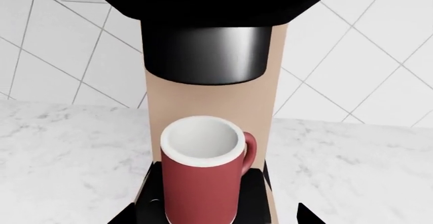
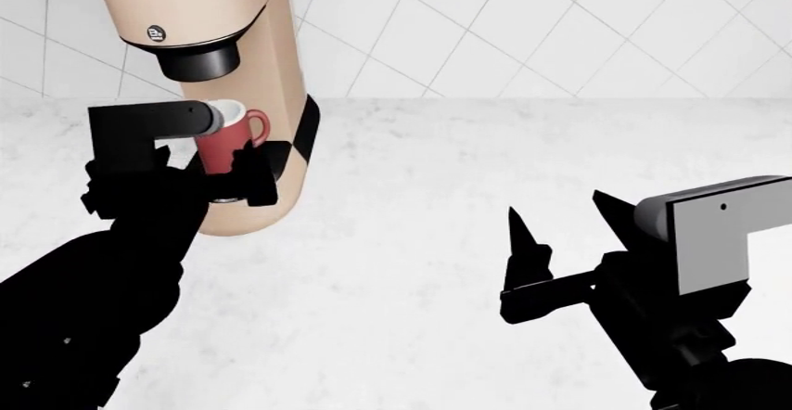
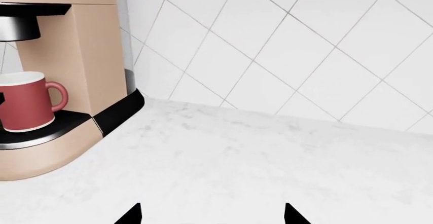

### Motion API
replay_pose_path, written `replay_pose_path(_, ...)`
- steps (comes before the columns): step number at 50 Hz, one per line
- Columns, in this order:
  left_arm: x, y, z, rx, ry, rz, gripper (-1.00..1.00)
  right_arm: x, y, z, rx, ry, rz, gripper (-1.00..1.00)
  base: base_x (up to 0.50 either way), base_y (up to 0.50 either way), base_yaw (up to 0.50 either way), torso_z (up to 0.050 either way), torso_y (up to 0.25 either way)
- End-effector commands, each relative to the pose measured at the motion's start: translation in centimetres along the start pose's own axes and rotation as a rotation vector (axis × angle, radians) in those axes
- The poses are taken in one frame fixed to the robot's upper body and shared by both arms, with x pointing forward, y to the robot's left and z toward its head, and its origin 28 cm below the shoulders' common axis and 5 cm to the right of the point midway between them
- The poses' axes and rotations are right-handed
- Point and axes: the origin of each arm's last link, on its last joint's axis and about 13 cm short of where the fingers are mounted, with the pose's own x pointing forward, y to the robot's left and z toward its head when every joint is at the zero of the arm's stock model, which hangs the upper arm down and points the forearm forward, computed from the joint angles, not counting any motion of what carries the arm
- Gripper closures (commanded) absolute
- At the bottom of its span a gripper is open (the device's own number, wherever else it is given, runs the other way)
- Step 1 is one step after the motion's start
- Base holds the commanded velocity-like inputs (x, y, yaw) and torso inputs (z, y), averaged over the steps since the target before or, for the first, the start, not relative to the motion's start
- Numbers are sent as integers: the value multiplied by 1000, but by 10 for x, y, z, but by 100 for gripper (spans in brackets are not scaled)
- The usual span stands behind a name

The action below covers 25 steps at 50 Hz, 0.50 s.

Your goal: Pick the mug from under the coffee machine dispenser and place it on the counter.

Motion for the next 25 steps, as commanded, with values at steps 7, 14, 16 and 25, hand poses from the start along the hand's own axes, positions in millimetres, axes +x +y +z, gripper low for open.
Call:
replay_pose_path(7,26,-9,8,53,-9,55,-100,-4,3,3,4,-29,14,-100,0,0,0,38,21)
replay_pose_path(14,35,-11,5,58,14,58,-100,-5,3,4,-4,-35,16,-100,0,0,0,22,10)
replay_pose_path(16,37,-11,5,58,17,64,-100,-5,4,4,-4,-36,16,-100,0,0,0,7,0)
replay_pose_path(25,48,-10,-2,63,42,78,-100,-3,3,3,0,-34,15,-100,0,0,0,1,0)
